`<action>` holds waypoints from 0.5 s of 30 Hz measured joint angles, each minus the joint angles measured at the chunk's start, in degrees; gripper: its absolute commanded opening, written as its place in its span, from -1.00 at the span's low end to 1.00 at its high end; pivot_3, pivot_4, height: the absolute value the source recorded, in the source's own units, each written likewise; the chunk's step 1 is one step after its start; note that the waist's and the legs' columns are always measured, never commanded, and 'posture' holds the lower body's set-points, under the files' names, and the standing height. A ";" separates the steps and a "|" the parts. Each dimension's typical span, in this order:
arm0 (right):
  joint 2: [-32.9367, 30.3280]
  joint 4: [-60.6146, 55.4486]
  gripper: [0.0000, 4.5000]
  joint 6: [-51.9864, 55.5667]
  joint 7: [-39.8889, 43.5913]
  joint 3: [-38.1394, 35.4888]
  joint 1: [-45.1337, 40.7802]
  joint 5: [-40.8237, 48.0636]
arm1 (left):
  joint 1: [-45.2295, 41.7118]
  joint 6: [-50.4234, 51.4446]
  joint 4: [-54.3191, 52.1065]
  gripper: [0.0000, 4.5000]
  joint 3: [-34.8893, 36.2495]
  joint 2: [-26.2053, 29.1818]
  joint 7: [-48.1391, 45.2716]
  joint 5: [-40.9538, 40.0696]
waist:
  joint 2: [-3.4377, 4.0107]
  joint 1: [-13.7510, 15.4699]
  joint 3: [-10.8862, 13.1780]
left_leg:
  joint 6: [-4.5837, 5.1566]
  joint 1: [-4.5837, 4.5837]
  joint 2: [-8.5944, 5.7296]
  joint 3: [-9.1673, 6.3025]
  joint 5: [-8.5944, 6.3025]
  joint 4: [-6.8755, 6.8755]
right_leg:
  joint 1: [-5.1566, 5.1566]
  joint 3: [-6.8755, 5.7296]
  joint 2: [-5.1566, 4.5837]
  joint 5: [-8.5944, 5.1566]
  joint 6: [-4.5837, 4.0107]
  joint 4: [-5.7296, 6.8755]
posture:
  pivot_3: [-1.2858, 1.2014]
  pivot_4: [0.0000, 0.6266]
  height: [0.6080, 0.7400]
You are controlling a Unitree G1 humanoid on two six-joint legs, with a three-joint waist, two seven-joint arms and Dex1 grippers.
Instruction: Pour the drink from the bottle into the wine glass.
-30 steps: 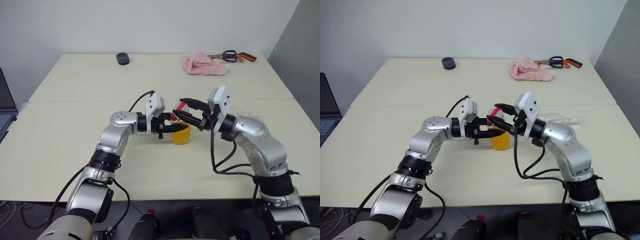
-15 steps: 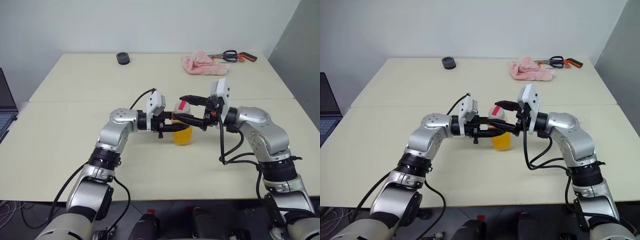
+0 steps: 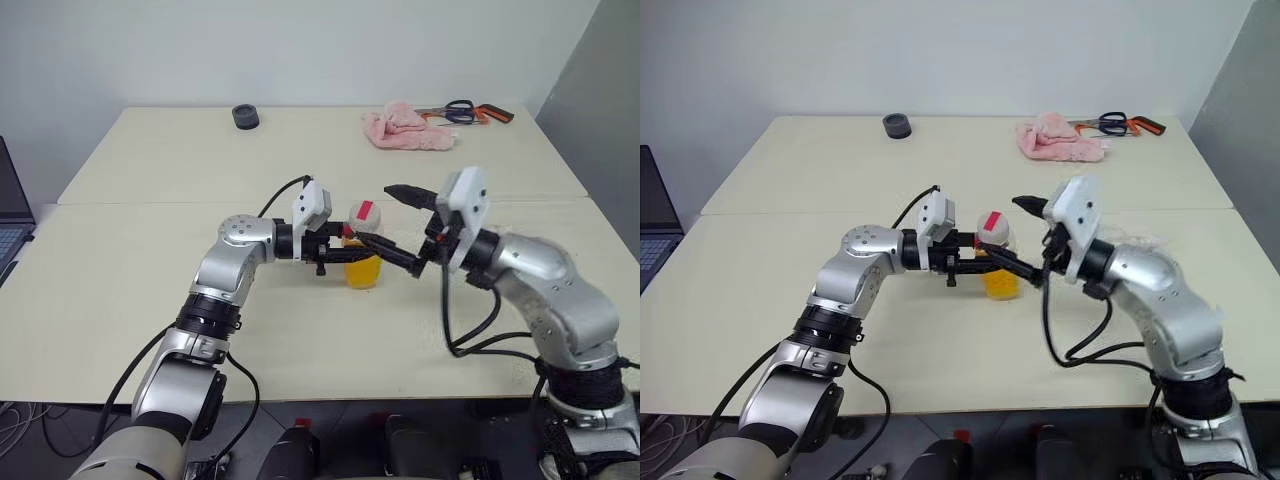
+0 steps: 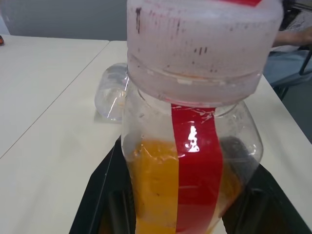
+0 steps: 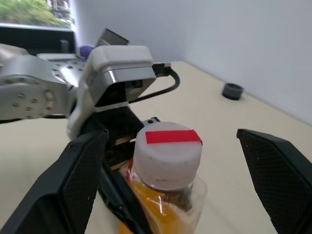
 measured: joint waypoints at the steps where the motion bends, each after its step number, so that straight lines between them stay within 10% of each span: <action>1: 0.77 -0.62 1.00 -0.33 -2.06 0.93 -0.03 -1.97 | 0.00 -0.48 0.18 -0.24 -0.02 0.01 -0.01 0.13 | 0.00 0.04 0.00 | 0.00 0.00 0.00 -0.01 0.00 0.01 | 0.00 0.00 0.01 0.00 0.00 0.00 | 0.03 -0.52 1.00; 15: 1.24 -0.09 1.00 -3.61 -5.98 5.01 -0.16 -10.83 | 0.00 -1.12 0.92 -0.24 -0.21 -0.25 0.15 0.40 | 0.00 0.00 0.00 | 0.00 0.00 -0.02 0.01 0.00 -0.02 | 0.00 0.00 0.06 0.00 0.00 -0.02 | 0.03 -0.52 1.00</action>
